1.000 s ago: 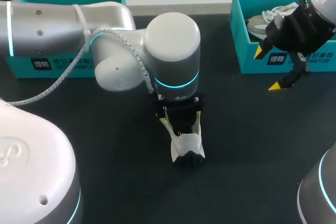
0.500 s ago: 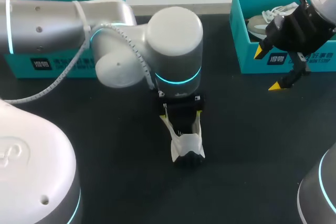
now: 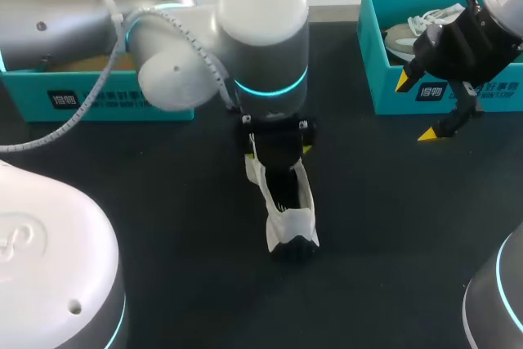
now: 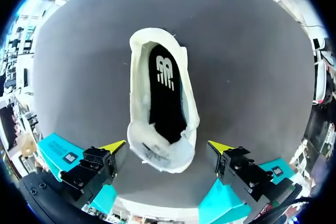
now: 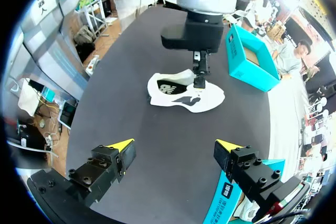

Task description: Take the shoe out of the shoebox, open the shoe tongue, remove and reinsert the insole, then place the shoe into the shoebox

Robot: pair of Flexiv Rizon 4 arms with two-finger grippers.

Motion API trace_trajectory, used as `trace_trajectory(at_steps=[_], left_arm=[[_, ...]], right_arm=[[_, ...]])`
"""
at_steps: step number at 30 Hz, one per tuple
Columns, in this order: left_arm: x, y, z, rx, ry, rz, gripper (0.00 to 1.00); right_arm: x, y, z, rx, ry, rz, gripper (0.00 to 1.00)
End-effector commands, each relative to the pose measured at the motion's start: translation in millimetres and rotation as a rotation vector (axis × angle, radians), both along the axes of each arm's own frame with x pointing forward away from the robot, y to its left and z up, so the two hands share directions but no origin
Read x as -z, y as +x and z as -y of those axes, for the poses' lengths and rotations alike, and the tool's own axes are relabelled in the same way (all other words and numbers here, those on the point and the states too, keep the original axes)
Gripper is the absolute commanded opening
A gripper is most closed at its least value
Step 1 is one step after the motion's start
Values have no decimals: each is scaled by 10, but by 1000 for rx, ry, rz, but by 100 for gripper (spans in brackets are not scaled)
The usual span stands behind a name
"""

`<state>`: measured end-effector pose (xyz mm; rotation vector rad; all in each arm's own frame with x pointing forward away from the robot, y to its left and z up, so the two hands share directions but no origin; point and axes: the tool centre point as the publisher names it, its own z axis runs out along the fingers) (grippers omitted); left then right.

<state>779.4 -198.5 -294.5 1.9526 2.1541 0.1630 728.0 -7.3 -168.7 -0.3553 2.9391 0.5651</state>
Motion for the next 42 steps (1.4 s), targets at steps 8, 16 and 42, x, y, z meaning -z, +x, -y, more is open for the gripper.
trace_trajectory(at_steps=[8,16,42], left_arm=[[-110,303,-61,-20,-10,-33,71],[-36,395,27,-3,9,-22,42],[179,-156,63,35,-11,-115,37]], right_arm=[[8,16,-8,0,-2,-2,100],[8,16,-8,0,-2,-2,100],[8,16,-8,0,-2,-2,100]])
